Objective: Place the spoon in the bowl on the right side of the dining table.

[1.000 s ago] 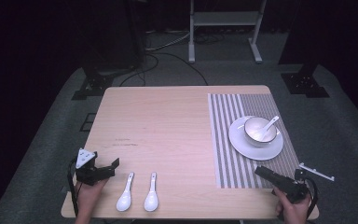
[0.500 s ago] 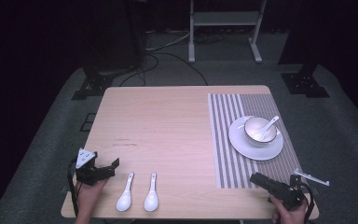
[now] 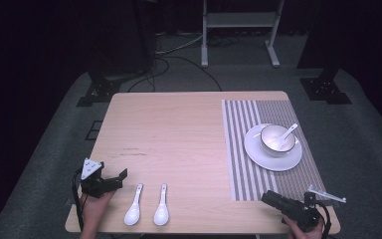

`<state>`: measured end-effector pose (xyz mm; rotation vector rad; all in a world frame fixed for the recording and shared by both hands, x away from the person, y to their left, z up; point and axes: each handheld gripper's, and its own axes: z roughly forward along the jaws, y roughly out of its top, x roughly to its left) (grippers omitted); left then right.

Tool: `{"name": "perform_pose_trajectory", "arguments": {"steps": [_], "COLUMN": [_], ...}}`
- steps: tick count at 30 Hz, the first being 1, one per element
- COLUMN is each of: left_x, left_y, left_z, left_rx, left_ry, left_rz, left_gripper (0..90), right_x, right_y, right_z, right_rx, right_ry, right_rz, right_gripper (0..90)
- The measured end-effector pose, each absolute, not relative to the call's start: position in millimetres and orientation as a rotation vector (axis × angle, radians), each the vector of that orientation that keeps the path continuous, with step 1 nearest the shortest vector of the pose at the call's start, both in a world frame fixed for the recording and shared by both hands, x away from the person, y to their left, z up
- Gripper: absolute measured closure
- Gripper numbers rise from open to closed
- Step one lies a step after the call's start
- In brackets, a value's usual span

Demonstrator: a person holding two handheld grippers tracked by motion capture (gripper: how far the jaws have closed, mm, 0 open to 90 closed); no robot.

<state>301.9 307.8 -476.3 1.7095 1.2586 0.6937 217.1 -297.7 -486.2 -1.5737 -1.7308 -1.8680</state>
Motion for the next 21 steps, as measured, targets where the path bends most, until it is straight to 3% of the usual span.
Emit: {"name": "perform_pose_trajectory", "arguments": {"steps": [21], "left_x": [302], "left_y": [308], "left_z": [-476], "left_rx": [1.711], "left_ry": [1.255], "left_rz": [0.691], "left_gripper": [0.6], "right_x": [206], "right_y": [-285], "right_z": [-492], "right_rx": [-1.511], "right_ry": [-1.767], "right_rz": [-1.854], "right_gripper": [39.4]}}
